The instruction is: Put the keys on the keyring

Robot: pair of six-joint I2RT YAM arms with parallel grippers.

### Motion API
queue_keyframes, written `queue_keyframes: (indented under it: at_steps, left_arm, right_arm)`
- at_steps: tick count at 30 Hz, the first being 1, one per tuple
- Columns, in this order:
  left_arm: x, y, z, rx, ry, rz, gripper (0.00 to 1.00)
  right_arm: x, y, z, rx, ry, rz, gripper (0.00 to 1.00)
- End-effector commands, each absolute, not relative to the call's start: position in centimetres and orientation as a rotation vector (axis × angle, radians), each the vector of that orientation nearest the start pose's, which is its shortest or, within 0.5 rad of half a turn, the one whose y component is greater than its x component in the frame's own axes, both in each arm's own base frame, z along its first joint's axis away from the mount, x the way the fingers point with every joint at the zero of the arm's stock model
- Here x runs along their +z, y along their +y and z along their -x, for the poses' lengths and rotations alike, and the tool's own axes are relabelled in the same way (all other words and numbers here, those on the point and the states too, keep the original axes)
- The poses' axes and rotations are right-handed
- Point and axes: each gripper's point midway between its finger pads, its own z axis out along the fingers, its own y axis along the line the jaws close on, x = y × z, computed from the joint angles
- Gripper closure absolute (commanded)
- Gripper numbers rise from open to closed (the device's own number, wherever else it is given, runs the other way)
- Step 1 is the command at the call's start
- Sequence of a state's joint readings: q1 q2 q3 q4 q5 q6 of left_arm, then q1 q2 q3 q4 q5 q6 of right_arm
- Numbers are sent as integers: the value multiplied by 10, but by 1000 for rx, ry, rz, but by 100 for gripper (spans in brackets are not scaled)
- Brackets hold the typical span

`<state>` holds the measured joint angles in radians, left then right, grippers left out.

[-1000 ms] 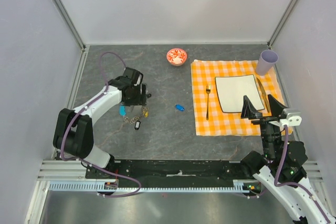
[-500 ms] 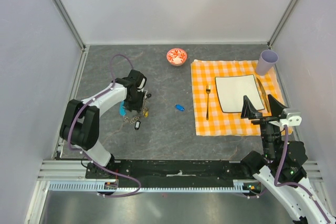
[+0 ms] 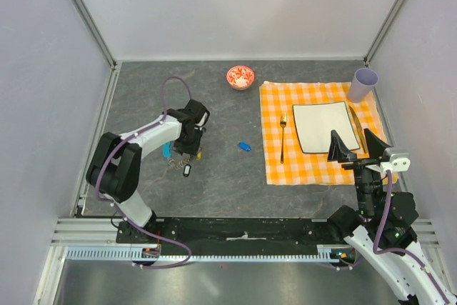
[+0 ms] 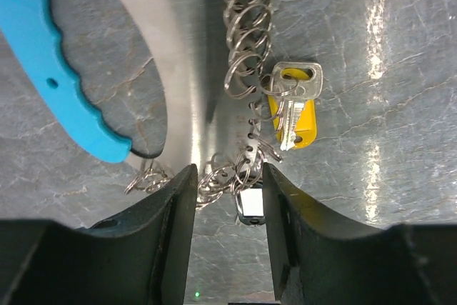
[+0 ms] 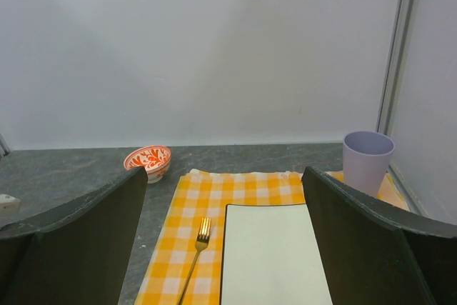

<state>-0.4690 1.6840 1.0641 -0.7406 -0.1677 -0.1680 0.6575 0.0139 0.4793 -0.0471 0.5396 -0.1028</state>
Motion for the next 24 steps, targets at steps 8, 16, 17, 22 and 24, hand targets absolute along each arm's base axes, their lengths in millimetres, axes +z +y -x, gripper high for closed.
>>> queue_keyframes:
  at_steps: [8,16,17,22,24]
  left_arm:
    - [62,-123,-272,146,2680,102,84]
    - [52,-131,-255,72,2618,481,87]
    - [50,-132,-255,65,2614,499,87]
    - [40,-130,-256,87,2599,536,82]
    - [37,-128,-258,103,2587,550,81]
  right_arm:
    - [338,24,-187,169,1201,-43,2]
    - [338,24,-187,172,1201,-42,2]
    - [337,25,-188,172,1204,-42,2]
    - [338,25,-187,175,1204,-41,2]
    - [337,25,-187,175,1206,-41,2]
